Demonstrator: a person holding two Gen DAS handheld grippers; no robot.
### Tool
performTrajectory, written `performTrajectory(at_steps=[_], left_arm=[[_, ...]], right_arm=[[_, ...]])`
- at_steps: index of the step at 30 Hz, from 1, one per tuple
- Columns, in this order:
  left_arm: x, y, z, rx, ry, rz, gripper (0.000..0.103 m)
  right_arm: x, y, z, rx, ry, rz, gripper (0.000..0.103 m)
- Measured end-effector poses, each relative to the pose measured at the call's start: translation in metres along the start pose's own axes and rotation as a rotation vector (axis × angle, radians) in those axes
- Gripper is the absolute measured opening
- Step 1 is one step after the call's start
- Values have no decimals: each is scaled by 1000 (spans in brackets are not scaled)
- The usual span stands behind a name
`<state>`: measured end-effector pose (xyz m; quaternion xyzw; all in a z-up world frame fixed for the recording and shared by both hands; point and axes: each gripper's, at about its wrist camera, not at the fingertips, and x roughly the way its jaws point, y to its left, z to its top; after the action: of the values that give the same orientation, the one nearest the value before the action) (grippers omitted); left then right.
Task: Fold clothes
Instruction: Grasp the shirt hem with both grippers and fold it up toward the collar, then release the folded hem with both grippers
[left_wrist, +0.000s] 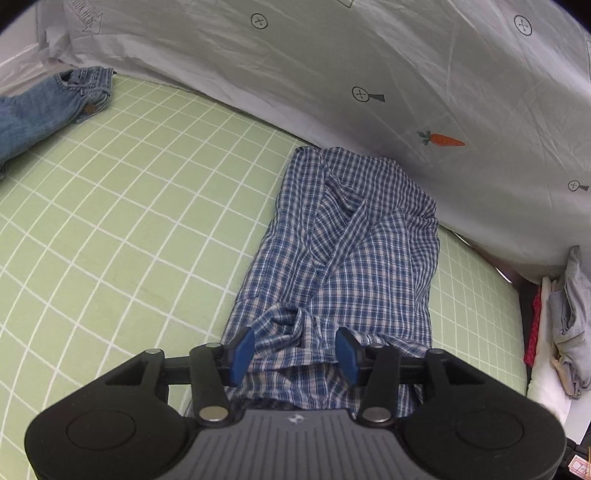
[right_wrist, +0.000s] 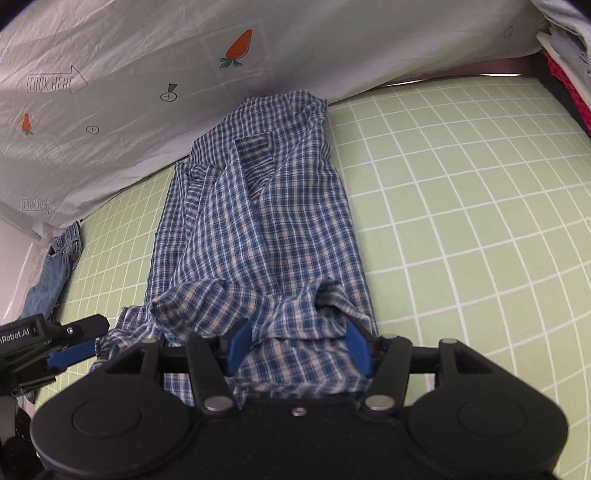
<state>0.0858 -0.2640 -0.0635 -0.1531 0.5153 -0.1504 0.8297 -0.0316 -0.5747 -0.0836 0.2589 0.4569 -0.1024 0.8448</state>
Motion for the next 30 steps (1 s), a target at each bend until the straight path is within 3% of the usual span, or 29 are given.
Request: performTrajectory(at_steps=[6, 7, 8, 10, 12, 17, 19, 21, 23, 24, 25, 27, 30], left_arm=[[9, 10, -10, -67, 58, -51, 48], [10, 12, -12, -78, 67, -59, 44], [12, 14, -14, -89, 77, -68, 29], [14, 17, -17, -112, 96, -84, 10], [17, 16, -5, -115, 80, -100, 5], [25, 13, 29, -118, 29, -139, 3], [33, 16, 55, -124, -41, -157, 7], [33, 13, 73, -109, -124, -105, 20], [32, 9, 90, -90, -207, -45, 62], [31, 7, 92, -61, -232, -17, 73], [29, 6, 93, -25, -251, 12, 80], [32, 9, 88, 17, -235, 44, 80], [42, 26, 70, 6, -147, 84, 80]], right_arm=[[3, -5, -6, 45, 25, 23, 54], [6, -5, -6, 48, 35, 29, 53], [8, -5, -6, 51, 45, 35, 49], [14, -5, -5, 49, 65, 46, 32], [21, -4, -1, 47, 80, 65, 10], [33, 2, 31, 30, 57, 110, 6], [42, 5, 57, 32, 30, 125, 6], [48, 4, 82, 49, -39, 126, 13], [48, 3, 98, 63, -119, 92, 29], [46, 4, 102, 52, -148, 66, 48], [43, 3, 103, 26, -171, 38, 57], [38, 1, 98, -16, -198, -3, 66], [36, -11, 76, 3, -181, -32, 79]])
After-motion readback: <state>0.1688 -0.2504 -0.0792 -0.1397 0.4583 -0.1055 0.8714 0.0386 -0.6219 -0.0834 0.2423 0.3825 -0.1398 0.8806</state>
